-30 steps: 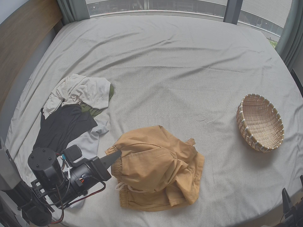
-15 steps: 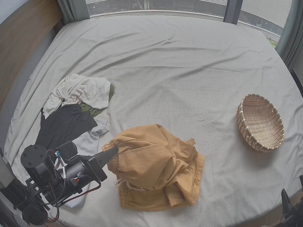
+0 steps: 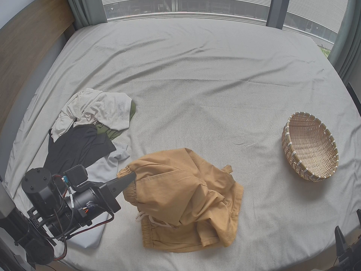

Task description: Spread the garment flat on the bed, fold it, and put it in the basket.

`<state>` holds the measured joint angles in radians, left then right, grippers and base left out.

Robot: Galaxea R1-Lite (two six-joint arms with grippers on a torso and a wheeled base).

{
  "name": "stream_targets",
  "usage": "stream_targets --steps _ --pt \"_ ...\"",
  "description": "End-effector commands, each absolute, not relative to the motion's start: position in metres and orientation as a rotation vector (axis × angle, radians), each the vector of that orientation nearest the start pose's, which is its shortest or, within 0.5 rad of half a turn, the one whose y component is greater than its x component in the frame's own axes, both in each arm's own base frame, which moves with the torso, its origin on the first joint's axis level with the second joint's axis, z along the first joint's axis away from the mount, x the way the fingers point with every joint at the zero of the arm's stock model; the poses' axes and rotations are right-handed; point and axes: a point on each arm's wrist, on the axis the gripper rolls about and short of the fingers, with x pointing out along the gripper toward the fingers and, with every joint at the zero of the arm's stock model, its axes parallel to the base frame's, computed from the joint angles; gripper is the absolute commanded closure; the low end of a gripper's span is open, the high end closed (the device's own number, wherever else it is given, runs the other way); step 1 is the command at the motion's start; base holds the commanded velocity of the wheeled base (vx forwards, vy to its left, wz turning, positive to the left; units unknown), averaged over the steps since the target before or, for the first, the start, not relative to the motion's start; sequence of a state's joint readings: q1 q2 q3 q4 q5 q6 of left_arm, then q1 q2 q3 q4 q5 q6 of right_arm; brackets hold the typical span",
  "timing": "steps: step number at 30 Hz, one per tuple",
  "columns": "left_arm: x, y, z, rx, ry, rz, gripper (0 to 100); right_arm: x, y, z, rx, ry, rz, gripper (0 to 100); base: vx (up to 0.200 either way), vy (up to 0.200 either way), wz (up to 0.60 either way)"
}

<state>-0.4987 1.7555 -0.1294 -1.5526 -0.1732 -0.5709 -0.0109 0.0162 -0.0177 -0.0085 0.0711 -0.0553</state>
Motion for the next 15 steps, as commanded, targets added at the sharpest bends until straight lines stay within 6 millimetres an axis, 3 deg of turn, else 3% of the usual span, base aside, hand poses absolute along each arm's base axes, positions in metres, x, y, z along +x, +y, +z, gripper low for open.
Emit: stream_targets --steps 1,4,6,15 --pt "0.193 -0.109 0.106 -0.535 0.277 -0.627 100 -0.023 0.002 0.076 -0.059 -0.01 0.066 0 0.0 0.0 0.0" --pt "0.192 -0.109 0.104 -0.534 0.288 -0.625 100 -0.021 0.001 0.077 -0.064 0.018 0.106 0 0.0 0.0 0.0" --pt "0.194 -0.109 0.105 -0.536 0.278 -0.625 100 -0.012 0.0 0.079 -0.052 0.142 0.229 0 0.0 0.0 0.0" --pt "0.208 -0.097 0.124 -0.549 0.157 -0.576 100 -0.016 0.0 0.079 -0.051 0.069 0.193 0 0.0 0.0 0.0"
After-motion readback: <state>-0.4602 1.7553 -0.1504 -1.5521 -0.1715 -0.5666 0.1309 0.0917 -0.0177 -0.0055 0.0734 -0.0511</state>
